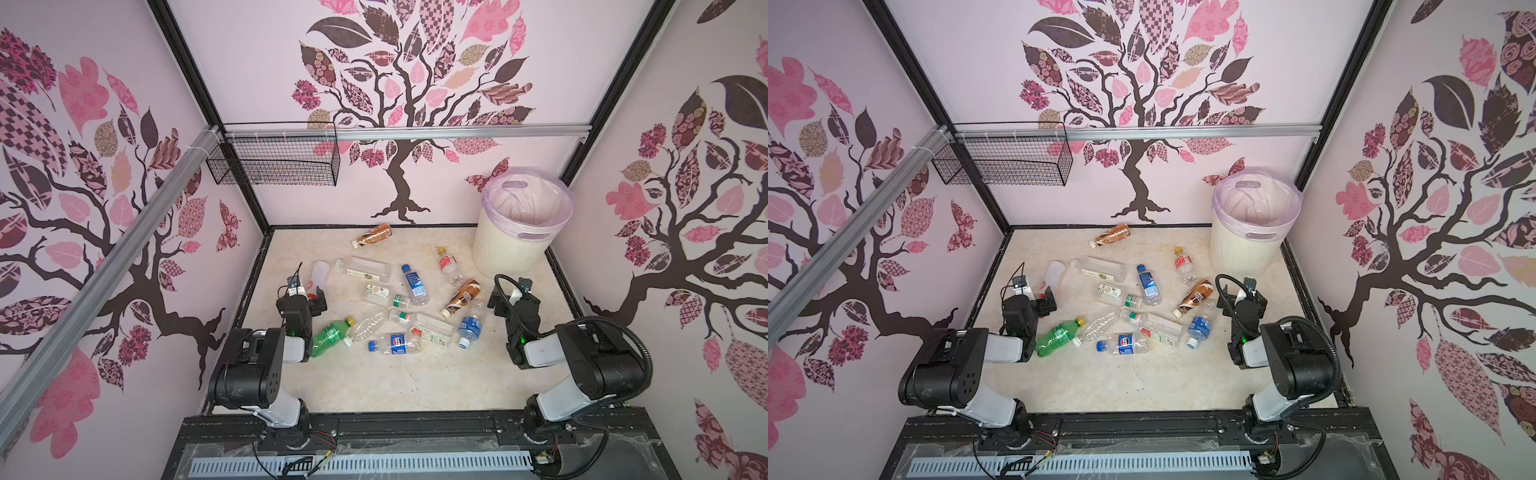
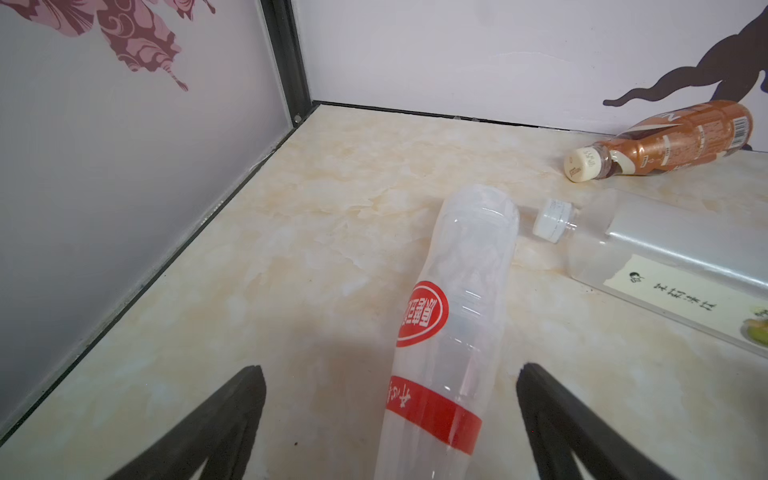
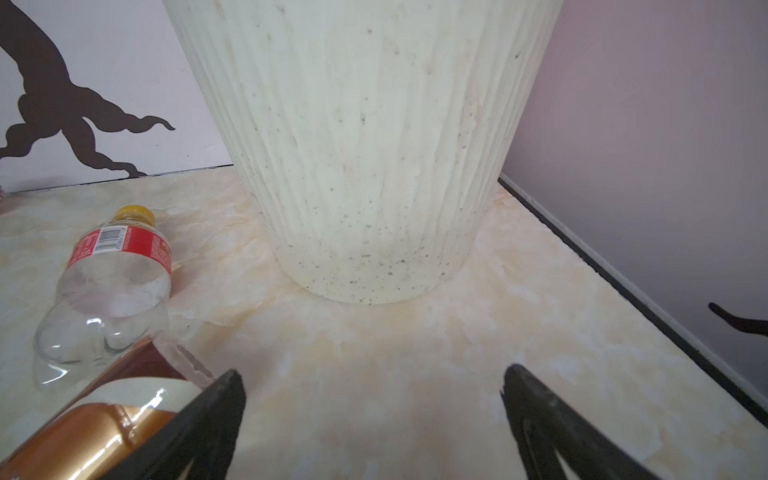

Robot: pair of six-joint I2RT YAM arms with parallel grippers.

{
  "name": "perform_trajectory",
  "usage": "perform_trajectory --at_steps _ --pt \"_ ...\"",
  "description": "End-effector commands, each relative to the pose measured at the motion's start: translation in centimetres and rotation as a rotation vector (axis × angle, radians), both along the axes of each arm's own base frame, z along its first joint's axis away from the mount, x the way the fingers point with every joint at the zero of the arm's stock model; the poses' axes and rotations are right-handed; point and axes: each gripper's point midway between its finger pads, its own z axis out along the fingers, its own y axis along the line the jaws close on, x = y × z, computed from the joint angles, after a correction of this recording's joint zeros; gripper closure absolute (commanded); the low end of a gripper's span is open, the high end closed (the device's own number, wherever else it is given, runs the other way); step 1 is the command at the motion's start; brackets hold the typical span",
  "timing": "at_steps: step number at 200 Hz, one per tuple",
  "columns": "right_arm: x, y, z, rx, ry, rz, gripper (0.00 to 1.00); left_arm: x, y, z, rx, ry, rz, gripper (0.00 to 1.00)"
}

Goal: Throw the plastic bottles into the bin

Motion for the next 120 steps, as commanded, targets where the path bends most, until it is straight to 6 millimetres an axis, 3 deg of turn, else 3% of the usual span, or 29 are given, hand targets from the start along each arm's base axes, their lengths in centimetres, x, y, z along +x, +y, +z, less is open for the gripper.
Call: perform_trajectory --at_steps 1,30,41,54,120 --pt "0.7 -0.1 1.1 0.017 -0.038 -0.006 0.01 0.8 0.1 1.3 0.011 -0.033 0.005 0.01" --pt "0.7 -0.1 1.2 0.018 -0.040 -0.006 0.01 0.8 0.3 1.2 0.002 -0.032 -0.003 0.02" --pt "0.7 -0.1 1.1 0.017 -0.039 -0.006 0.01 0.6 -0.6 1.2 -0.083 -0.060 -0.147 0.02" --pt "0.7 0.0 1.1 0.017 -0.038 -0.005 0.01 1.0 -1.4 1.3 -0.071 -0.058 -0.193 0.02" --pt "0.8 -0.1 1.1 0.019 -0.038 -0.006 0.01 1.5 -1.9 0.9 -0.032 -0.011 -0.174 0.02"
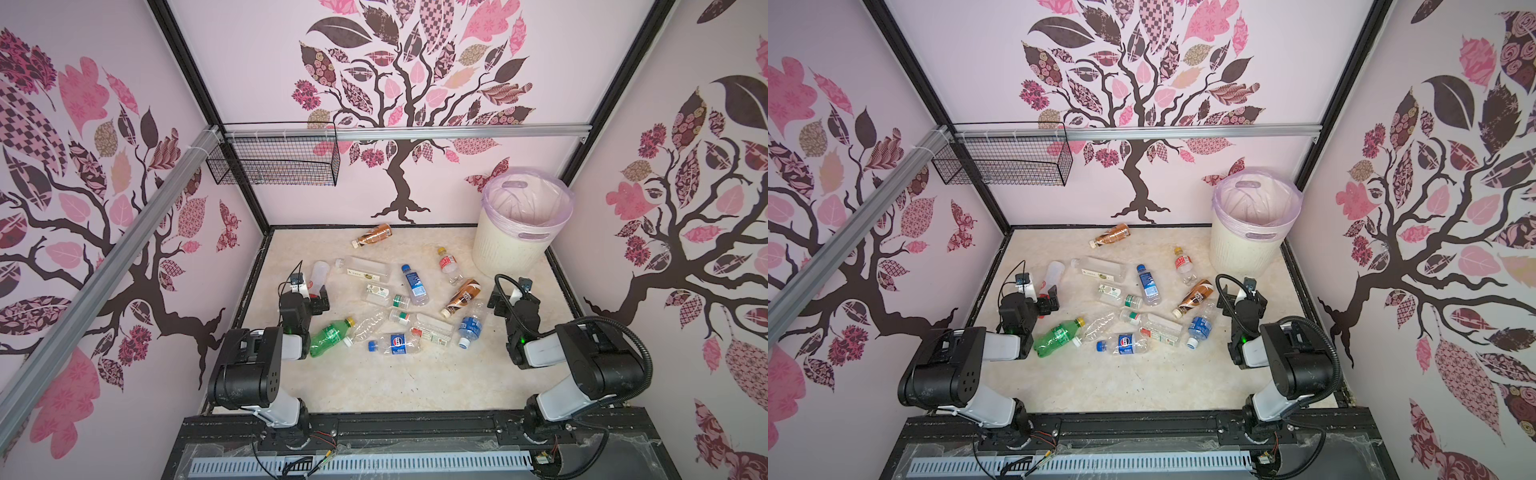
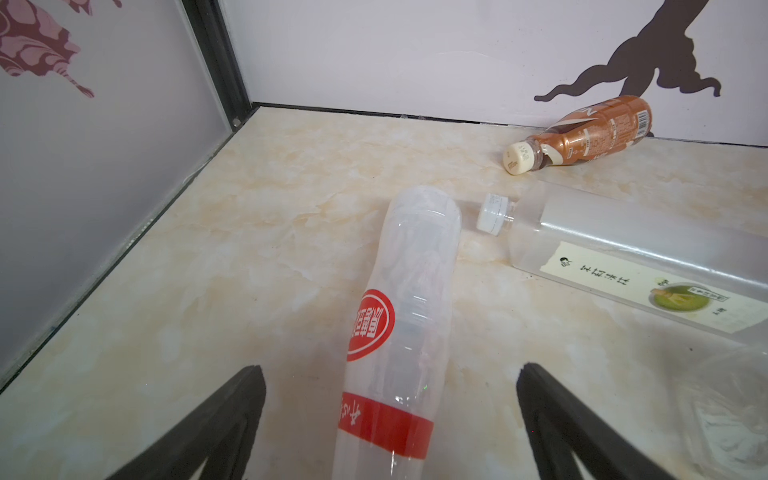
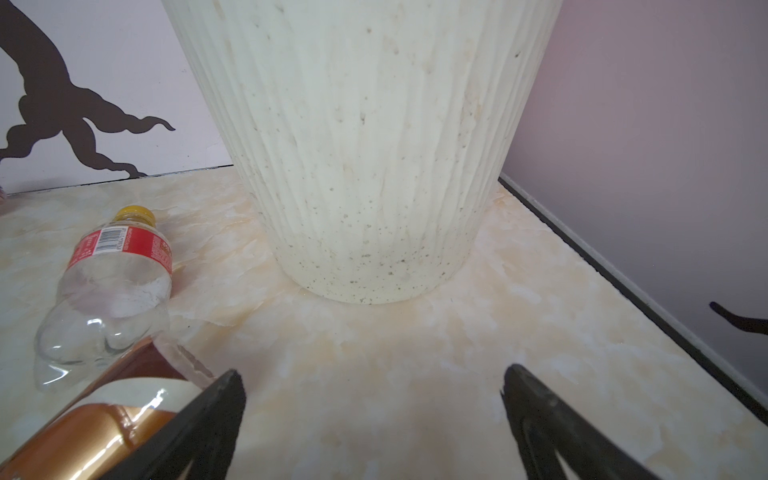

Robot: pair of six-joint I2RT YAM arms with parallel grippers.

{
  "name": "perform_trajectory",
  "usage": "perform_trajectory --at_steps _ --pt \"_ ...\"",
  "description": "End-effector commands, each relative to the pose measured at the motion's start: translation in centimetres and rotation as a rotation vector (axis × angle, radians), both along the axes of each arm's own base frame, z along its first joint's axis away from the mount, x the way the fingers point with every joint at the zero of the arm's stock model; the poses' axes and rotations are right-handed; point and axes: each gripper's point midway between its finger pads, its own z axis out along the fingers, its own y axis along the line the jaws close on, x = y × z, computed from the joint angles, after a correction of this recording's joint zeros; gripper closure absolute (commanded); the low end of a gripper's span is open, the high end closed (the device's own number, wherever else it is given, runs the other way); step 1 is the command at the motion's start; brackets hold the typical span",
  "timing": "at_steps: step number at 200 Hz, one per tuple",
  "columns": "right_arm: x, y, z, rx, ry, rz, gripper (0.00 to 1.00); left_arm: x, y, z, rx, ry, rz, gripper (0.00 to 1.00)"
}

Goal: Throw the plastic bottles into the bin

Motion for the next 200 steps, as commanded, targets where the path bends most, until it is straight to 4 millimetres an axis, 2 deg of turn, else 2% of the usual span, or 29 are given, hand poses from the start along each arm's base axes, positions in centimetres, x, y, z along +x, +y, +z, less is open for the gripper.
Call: perform_trajectory --at_steps 1,60,72,77,95,105,122,141,174,191,200 --pt "0.8 -0.1 1.2 0.017 -0.040 -0.006 0.01 0.6 -0.1 0.7 0.007 -0.015 -0.018 0.02" --pt "-0.7 -0.8 2.1 0.029 -0.088 -0.041 0.01 0.4 0.0 0.8 0.013 -0.022 -0.004 0.02" --pt "-1.4 -0.8 3.0 0.025 -0.132 -0.036 0.01 0.1 1.6 2.3 0.027 -0.073 0.119 0.01" --pt "-1.8 -1.4 4.0 0.024 -0.170 -0.074 0.01 -0.1 2.2 2.7 0.032 -0.058 0.162 0.02" --pt "-2.4 -1.8 5.2 0.052 -0.141 -0.107 0.01 -1.2 3.2 3.9 0.030 -0.014 0.236 0.02" --pt "-2.9 -2.4 5.6 0.059 -0.143 -0.142 0.01 -1.4 3.3 4.5 0.049 -0.015 0.265 0.02" --pt "-4.2 -3.5 6.5 0.104 -0.201 -0.213 0.01 -1.5 2.0 5.5 0.125 0.034 0.252 0.01" --pt "-4.0 -3.6 7.0 0.182 -0.163 -0.238 0.01 -1.7 1.0 8.0 0.139 -0.012 0.278 0.02" --pt "-4.8 -3.6 8.3 0.348 -0.113 -0.280 0.01 -2.9 -0.3 13.0 -0.005 -0.007 0.244 0.02" --pt "-5.5 -2.2 9.4 0.404 -0.065 -0.208 0.00 -3.4 -1.4 15.9 -0.078 -0.024 0.190 0.02" --pt "-6.1 -1.9 9.6 0.429 -0.031 -0.202 0.00 -3.8 -2.0 16.8 -0.113 -0.017 0.172 0.02"
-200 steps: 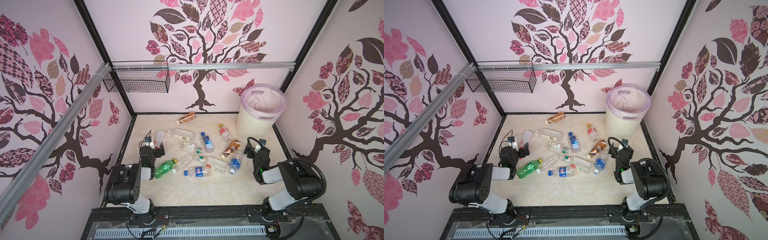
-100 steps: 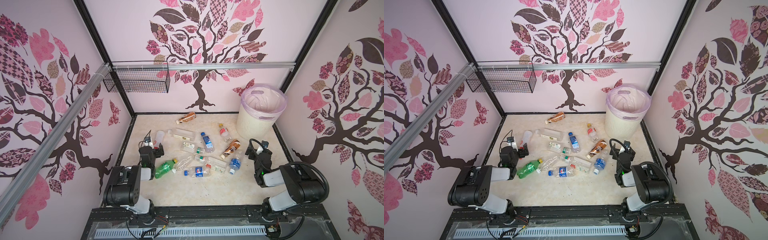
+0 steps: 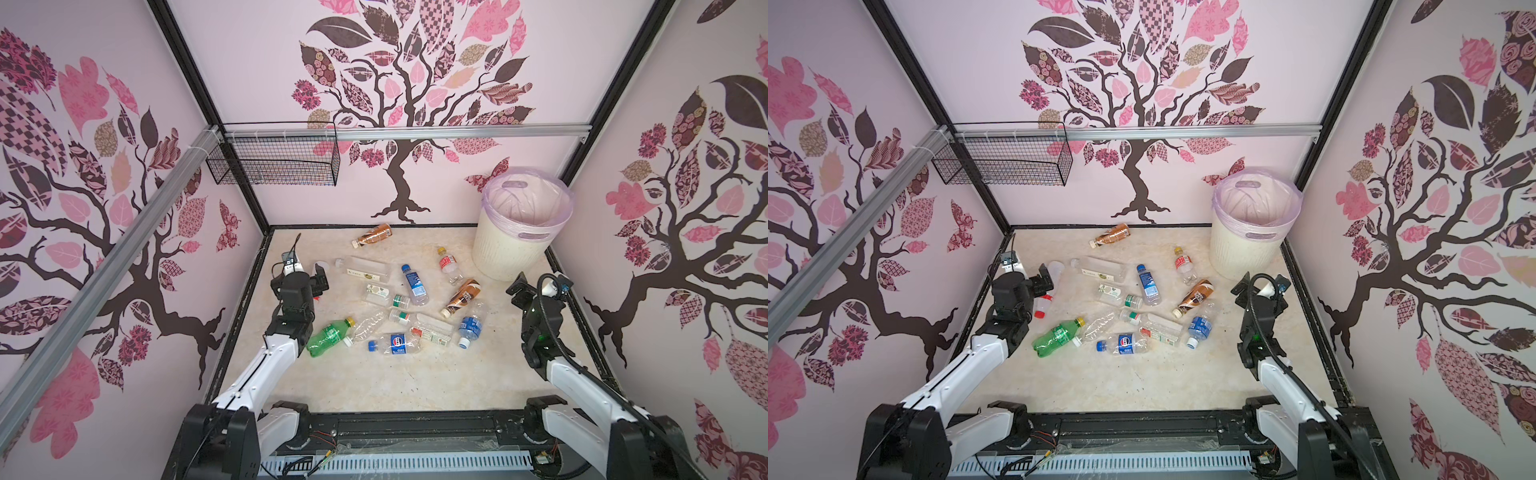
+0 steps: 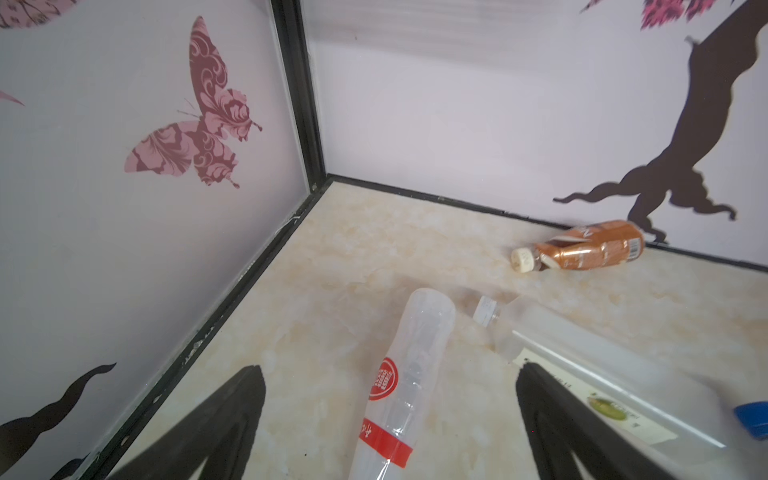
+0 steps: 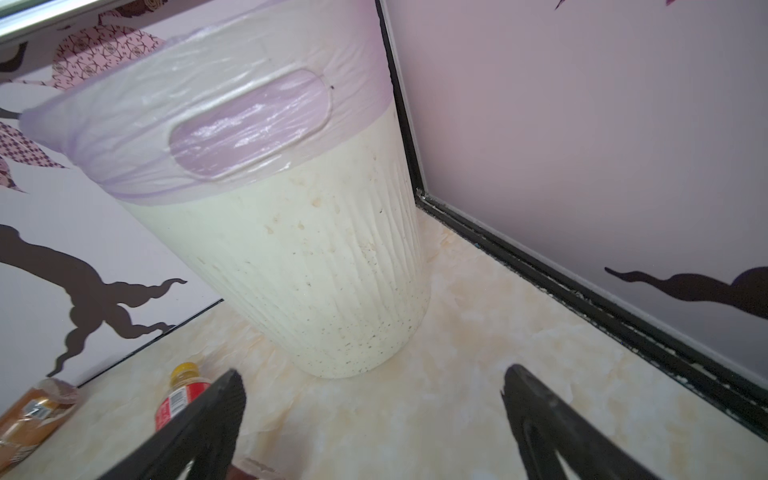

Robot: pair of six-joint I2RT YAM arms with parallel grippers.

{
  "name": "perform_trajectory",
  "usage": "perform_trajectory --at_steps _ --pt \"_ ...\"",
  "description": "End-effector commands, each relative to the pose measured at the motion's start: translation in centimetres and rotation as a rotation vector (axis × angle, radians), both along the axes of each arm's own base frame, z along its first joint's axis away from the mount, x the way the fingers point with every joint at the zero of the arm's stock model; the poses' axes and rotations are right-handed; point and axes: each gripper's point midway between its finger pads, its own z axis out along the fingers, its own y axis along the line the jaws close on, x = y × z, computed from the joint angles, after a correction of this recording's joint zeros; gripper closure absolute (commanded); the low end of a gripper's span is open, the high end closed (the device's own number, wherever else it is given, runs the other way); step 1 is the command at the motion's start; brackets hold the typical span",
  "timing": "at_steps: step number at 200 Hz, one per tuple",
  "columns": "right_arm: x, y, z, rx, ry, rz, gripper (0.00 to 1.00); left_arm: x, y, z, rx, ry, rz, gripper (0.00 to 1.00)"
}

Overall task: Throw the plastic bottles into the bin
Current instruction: 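Raise the left gripper toward the bottles while the right rises toward the bin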

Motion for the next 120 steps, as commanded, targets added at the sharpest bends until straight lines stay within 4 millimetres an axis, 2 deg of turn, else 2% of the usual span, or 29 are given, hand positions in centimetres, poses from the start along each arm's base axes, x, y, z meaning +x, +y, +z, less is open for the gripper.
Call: perform_trajectory --at_steps 1,15,28,56,79,100,120 --pt "-1.6 1.0 -0.9 0.129 0.131 0.038 0.00 -1.4 -1.2 1.8 -0.109 0.054 -0.039 0.02" --pt "-2.0 1.3 0.5 0.103 0.164 0.062 0.01 -1.5 -2.2 2.8 -0.145 0.055 -0.051 0.02" --pt "-1.9 1.0 2.8 0.051 0.190 0.059 0.00 -1.2 -4.1 3.6 -0.151 0.072 -0.088 0.02" --pt "-0.3 1.7 8.7 -0.011 0.261 0.110 0.00 -0.4 -10.5 5.7 -0.077 0.137 -0.264 0.02" --pt "1.3 2.6 13.9 0.004 0.244 0.152 0.00 -0.7 -14.5 7.6 -0.048 0.155 -0.372 0.02" --pt "3.5 2.9 17.0 0.023 0.259 0.161 0.00 -1.0 -17.0 8.7 -0.034 0.149 -0.443 0.02" --pt "5.8 2.6 18.0 0.036 0.299 0.158 0.00 -1.4 -18.6 9.7 -0.034 0.145 -0.502 0.02"
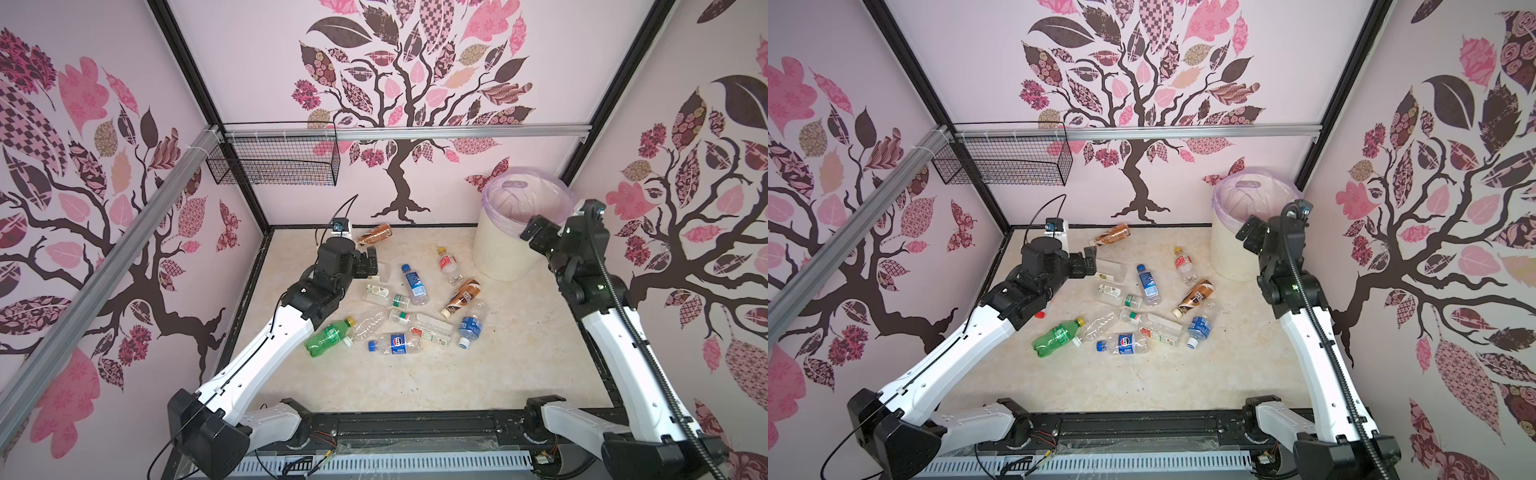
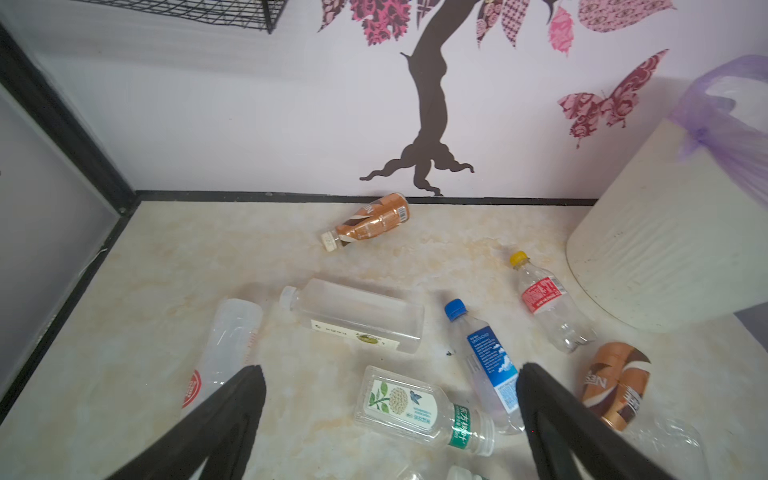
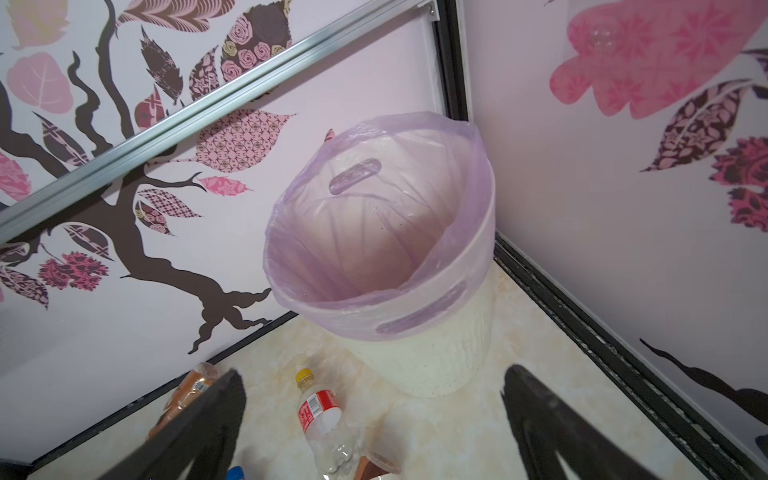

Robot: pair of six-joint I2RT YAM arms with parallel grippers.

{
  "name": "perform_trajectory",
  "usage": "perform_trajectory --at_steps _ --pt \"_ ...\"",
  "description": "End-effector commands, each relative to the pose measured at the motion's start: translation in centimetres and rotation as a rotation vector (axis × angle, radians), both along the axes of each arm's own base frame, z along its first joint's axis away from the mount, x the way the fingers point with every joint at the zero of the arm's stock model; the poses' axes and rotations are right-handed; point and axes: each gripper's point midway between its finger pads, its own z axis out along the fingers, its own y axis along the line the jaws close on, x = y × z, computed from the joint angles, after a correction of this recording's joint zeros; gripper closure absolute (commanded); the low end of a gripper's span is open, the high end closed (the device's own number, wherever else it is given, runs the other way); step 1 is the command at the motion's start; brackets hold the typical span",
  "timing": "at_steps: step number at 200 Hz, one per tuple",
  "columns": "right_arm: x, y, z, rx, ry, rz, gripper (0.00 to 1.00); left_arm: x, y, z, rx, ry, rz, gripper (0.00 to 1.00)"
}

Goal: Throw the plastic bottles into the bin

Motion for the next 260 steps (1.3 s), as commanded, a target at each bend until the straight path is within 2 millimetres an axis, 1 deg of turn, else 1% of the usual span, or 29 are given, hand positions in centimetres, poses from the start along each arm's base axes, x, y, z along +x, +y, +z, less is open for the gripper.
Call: perform_trajectory --at_steps 1,16,35,46,66,81,101,114,136,151,165,189,217,238,260 --pt "1.5 -0.1 -1.8 0.001 0.168 0.019 0.01 -0.8 -1.4 1.6 0.021 0.004 -0.069 0.02" --pt "3.2 -1.2 -2.6 0.061 0.225 0.007 0.00 -0.7 -1.9 2.1 0.019 0.000 -0.081 0.02" --pt "4.4 -2.6 -4.2 0.191 0.261 0.017 0.00 -0.4 -2.2 2.6 0.025 0.004 -0.089 0.02" --pt "4.6 -3.2 -4.9 0.237 0.281 0.014 0.00 -0.1 -2.6 2.8 0.038 0.004 -0.100 0.02" --pt "4.5 -4.6 -5.4 0.200 0.299 -0.034 0.00 0.2 -3.1 3.2 0.043 0.003 -0.119 0.02" --pt "4.8 -5.5 -6.2 0.236 0.316 -0.035 0.01 0.4 -3.8 3.4 0.027 0.002 -0.135 0.02" --pt "5.5 -6.3 -7.1 0.293 0.321 -0.024 0.00 0.4 -5.3 3.5 0.013 -0.018 -0.159 0.02" --pt "6.2 -6.4 -7.5 0.296 0.327 -0.017 0.00 0.2 -6.8 3.6 0.029 -0.035 -0.187 0.02" --pt "7.4 -6.6 -8.8 0.296 0.362 -0.012 0.00 -0.5 -9.3 3.8 0.078 -0.050 -0.241 0.02" --pt "8.0 -6.8 -9.8 0.284 0.393 -0.009 0.01 -0.8 -10.4 3.5 0.092 -0.051 -0.269 0.02" --pt "8.2 -7.3 -10.1 0.253 0.408 -0.025 0.04 -0.8 -10.6 2.7 0.096 -0.038 -0.275 0.02" --pt "8.4 -7.9 -10.7 0.206 0.441 -0.031 0.09 -0.8 -10.5 2.3 0.103 -0.039 -0.277 0.02" --pt "8.8 -7.9 -11.8 0.183 0.487 -0.014 0.14 -1.1 -10.7 2.6 0.086 -0.041 -0.294 0.02" --pt "9.0 -8.0 -12.0 0.160 0.502 -0.007 0.18 -1.4 -11.0 2.9 0.064 -0.038 -0.314 0.02" --pt "9.1 -8.1 -12.4 0.139 0.530 0.008 0.24 -1.7 -10.9 3.3 0.058 -0.044 -0.318 0.02"
